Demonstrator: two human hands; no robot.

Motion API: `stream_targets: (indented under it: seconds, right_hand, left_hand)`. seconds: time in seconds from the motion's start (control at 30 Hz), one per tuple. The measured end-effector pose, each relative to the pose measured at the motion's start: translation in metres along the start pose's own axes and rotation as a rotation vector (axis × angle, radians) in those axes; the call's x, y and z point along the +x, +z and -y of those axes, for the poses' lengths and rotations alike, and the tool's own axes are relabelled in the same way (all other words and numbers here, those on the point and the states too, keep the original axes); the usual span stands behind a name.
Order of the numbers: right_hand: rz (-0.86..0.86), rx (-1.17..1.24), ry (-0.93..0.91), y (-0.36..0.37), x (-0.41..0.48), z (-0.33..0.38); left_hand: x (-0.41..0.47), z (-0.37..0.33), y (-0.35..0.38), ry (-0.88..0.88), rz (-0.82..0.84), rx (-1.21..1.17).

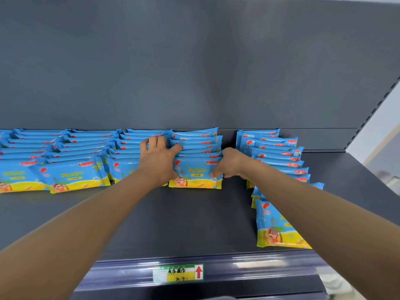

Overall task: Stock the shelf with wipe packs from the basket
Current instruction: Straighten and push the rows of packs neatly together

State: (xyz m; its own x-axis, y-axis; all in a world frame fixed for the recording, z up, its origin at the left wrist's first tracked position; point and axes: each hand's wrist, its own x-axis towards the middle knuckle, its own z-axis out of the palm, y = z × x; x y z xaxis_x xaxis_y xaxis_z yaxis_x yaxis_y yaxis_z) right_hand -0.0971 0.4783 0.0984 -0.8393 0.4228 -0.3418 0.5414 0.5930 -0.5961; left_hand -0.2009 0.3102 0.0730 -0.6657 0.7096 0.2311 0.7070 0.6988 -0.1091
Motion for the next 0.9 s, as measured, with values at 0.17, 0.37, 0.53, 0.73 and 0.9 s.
stream_targets:
  seconds: [0.17,0.37,0.53,0.73,0.9]
  right_hand:
    - [-0.056,0.008,-0.018,0.002,0.001,-0.002]
    - [-0.150,-0.070,-0.070,0.001,0.000,-0.003]
    - [-0.142,-0.095,-0.085,0.004,0.000,-0.001]
    - [-0.152,0.002,-0.056,0.006,0.003,-0.004]
    - [0.010,0.267,-0.006,-0.001,0.009,-0.006]
  left_hand:
    - [0.007,-0.007,-0.001,0.045,0.015,-0.022]
    - [0.004,-0.013,0.005,0.043,0.020,0.007]
    - [-0.003,-0.014,0.006,0.086,-0.069,0.101]
    - [-0.008,-0.013,0.004,0.108,-0.061,0.114]
    - [-0.011,-0.002,0.008,0.052,0.073,0.083]
